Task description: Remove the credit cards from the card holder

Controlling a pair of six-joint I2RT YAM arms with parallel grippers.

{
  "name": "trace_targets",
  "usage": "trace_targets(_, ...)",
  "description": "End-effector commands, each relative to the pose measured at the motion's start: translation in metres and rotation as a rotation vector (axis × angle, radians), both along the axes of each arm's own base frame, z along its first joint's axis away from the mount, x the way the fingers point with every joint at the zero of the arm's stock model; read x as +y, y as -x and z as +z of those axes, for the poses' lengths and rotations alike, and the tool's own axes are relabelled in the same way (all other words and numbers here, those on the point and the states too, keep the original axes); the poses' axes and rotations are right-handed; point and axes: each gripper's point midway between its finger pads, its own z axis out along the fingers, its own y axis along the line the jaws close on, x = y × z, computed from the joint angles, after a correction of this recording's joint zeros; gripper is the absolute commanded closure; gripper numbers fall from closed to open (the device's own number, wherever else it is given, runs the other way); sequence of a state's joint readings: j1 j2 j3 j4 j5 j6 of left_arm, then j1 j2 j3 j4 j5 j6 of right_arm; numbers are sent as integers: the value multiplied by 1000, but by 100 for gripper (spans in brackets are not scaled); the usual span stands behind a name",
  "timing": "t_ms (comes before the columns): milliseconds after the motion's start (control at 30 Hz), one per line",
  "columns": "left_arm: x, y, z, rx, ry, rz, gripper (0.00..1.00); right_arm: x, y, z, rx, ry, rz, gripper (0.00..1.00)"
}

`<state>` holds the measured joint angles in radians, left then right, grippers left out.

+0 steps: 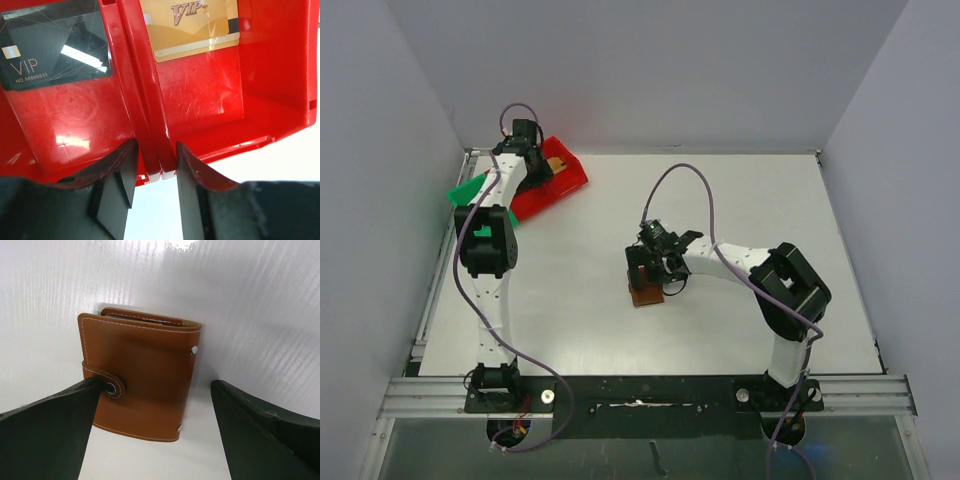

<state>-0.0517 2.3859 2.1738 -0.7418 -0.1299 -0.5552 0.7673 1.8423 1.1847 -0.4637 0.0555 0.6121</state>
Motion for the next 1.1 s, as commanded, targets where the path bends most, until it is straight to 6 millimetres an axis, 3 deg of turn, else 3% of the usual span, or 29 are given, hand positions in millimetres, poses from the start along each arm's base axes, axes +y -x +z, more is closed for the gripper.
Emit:
trace_targets(0, -1, 5, 21, -24, -42, -32, 69, -32, 13, -7, 13, 115, -21, 5)
trace_targets(167, -24, 20, 16, 0, -70, -95, 76, -46, 16, -8, 3, 123, -62, 9)
trace_targets(400, -66, 48, 10, 0, -48, -175, 79, -67, 22, 2, -27, 130, -119, 11)
trace_targets(567, -108, 74, 4, -6, -13, -239, 79, -84, 33, 2, -28, 113, -168, 13)
trace_targets(967, -218, 141, -3, -20, 69, -384, 79, -100, 86, 2, 23, -26, -154, 14)
trace_targets(1067, -237, 153, -5, -18, 81, -406, 79, -103, 100, 1, 42, -64, -156, 14)
